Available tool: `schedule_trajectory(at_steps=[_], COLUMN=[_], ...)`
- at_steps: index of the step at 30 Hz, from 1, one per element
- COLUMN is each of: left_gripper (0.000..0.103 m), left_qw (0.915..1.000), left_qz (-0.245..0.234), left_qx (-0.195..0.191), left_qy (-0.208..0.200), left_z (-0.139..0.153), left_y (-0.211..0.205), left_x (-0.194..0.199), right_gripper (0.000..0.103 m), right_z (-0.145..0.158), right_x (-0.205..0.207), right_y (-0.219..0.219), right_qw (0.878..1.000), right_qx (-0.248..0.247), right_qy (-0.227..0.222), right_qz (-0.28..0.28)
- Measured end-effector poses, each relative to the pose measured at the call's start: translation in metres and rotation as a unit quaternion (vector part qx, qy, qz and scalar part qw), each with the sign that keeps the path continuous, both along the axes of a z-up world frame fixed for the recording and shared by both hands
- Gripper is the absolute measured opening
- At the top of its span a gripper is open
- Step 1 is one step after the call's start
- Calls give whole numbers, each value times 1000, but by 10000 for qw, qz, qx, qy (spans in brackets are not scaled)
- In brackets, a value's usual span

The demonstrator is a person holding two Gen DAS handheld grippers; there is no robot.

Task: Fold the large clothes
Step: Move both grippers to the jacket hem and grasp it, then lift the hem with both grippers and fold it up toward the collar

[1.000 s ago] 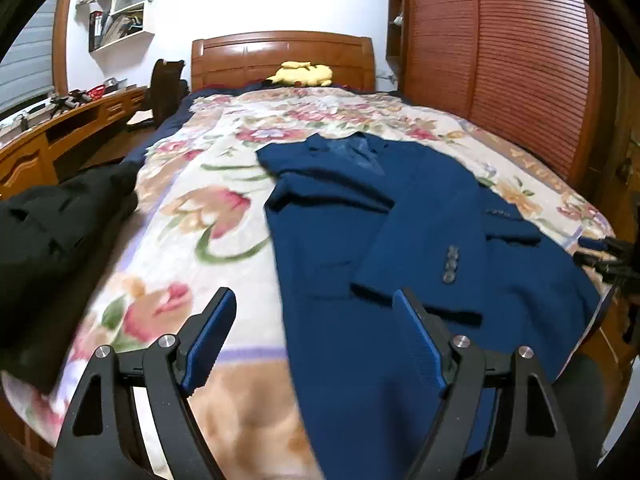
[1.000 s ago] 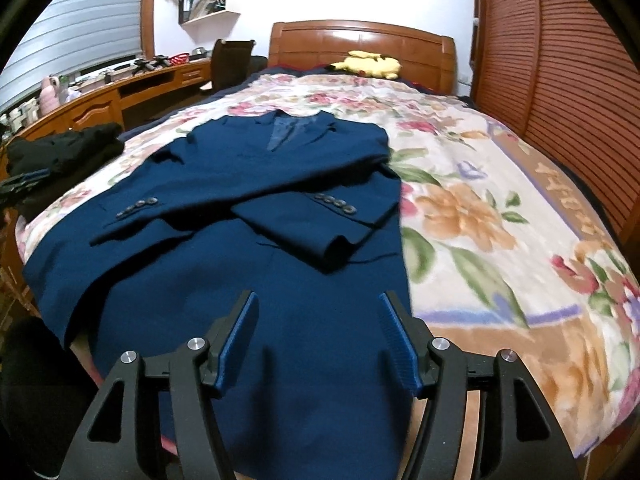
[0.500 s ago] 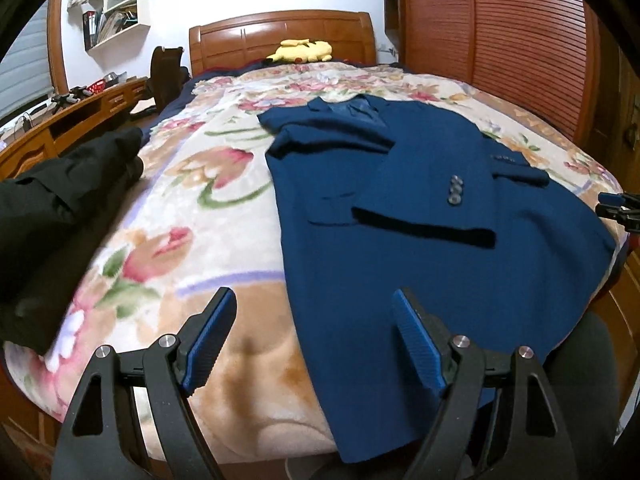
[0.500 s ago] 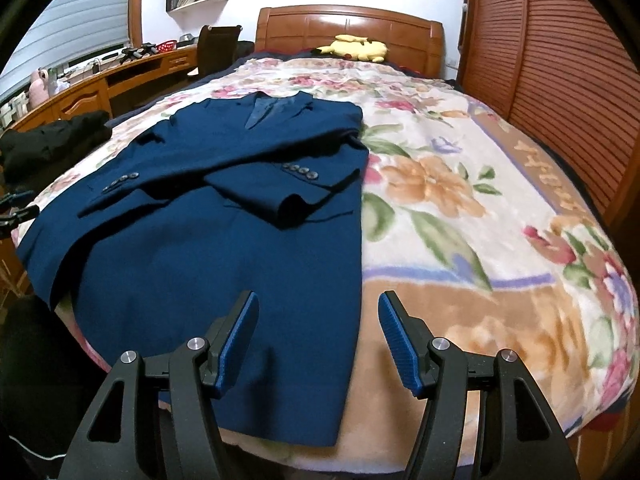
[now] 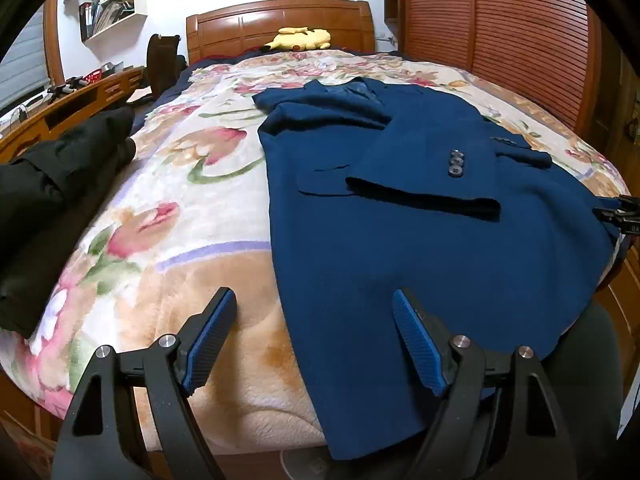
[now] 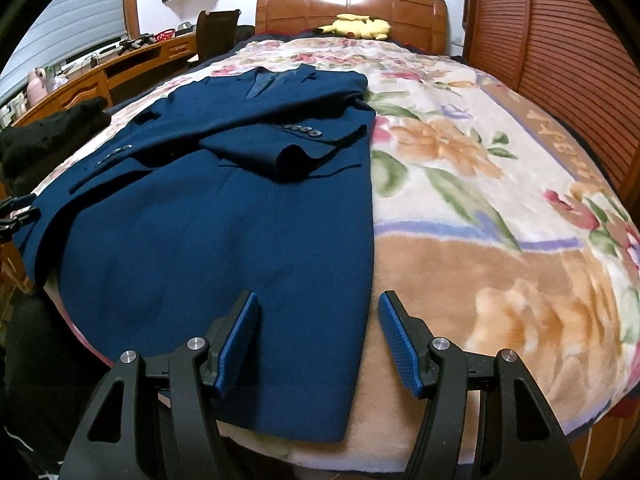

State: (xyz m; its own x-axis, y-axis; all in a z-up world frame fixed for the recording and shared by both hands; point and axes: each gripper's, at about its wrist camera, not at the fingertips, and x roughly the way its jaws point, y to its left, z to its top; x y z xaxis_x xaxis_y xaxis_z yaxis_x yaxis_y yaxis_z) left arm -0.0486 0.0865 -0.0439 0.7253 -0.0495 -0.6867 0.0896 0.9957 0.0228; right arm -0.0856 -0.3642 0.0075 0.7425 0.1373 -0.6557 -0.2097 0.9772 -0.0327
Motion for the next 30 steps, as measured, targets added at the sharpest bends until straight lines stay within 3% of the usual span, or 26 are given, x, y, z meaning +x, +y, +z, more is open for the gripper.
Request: schedule_trajectory(at_steps=[5,7,12,26,28,29,30], left_gripper=[81,80,65,38,16,11,6], left_qw=[10000,10000,9999,9990,9991,9992,9991], left_qz=[12,2,-114,-245,-202,-171,-187], left_qx=[-41,-67,-121,-370,-369,-356,-383], left_qy=[-8,-4,-36,-53,-67,-70,-66], left_z=[-1,-1,-1,-2,0,1,4], left_y=[0,0,-3,-2,-3,-2,-3], left_x=[-1,-2,-9,-27,-27,-26,-25], right_gripper=[64,58,44,45,44,43,35], right_z=[-2,-3,-3,-5,-4,-4,-3], right_x=[-3,-4,-5,1,1,1,1], right_y=[4,5,7,8,9,9,10], right_qw=[9999,9996,9991,9992,9992,9991,9988], right_qx=[11,16,33,100,79,79,107], right_qy=[19,39,55,111,127,133,143], right_qz=[150,285,418,367,380,401,459])
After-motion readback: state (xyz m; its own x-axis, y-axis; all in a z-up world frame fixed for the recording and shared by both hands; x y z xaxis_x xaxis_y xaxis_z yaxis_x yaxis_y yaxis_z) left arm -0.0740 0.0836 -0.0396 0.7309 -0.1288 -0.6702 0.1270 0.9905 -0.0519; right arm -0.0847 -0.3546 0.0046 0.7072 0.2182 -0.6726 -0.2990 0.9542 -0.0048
